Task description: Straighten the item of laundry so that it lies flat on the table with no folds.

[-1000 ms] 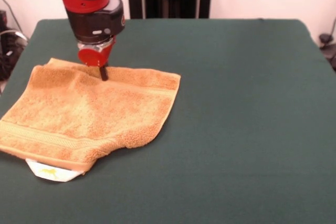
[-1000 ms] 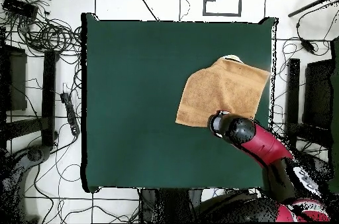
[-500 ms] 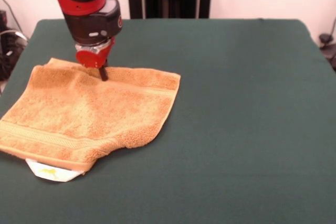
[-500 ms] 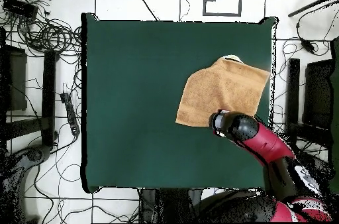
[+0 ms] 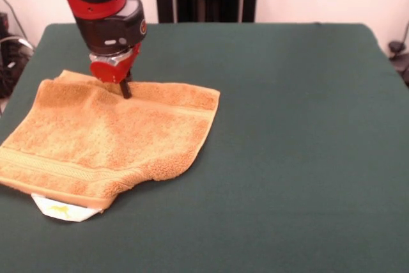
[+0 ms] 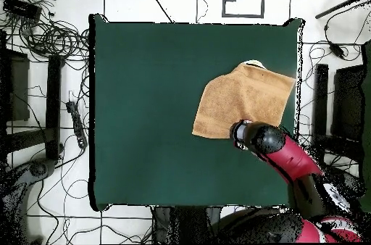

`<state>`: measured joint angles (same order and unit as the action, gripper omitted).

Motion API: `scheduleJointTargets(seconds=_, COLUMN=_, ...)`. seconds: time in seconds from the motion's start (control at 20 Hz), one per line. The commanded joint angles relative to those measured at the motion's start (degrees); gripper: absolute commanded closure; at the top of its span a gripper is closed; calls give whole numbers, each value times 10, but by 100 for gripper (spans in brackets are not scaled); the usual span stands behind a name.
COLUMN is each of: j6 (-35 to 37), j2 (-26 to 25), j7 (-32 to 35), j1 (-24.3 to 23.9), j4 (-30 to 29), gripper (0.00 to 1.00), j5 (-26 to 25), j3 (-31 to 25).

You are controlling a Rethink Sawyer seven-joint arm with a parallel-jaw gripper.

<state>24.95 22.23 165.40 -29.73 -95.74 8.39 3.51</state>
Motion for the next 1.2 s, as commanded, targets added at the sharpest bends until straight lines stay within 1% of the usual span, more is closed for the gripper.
scheduleJointTargets(seconds=0.05, j6=-12, j2=-102, j7=72, j1=23, j4=-60, gripper=100, j5=42, j3=-63)
scheduleJointTargets(seconds=0.25, j6=-13, j2=-102, j7=68, j1=23, j4=-67, gripper=100, j5=49, j3=-64)
scheduleJointTargets(seconds=0.45, j6=-19, j2=-90, j7=72, j1=29, j4=-84, gripper=100, j5=53, j3=-62)
scheduleJointTargets(seconds=0.75, j6=-62, j2=-72, j7=84, j1=49, j4=-106, gripper=100, j5=46, j3=-44)
scheduleJointTargets(seconds=1.0, j6=-136, j2=-64, j7=118, j1=103, j4=-108, gripper=100, j5=37, j3=2)
scheduleJointTargets(seconds=1.1, j6=-141, j2=-60, j7=129, j1=131, j4=-105, gripper=100, j5=45, j3=26)
scheduleJointTargets(seconds=1.2, j6=-131, j2=-48, j7=134, j1=156, j4=-109, gripper=100, j5=58, j3=46)
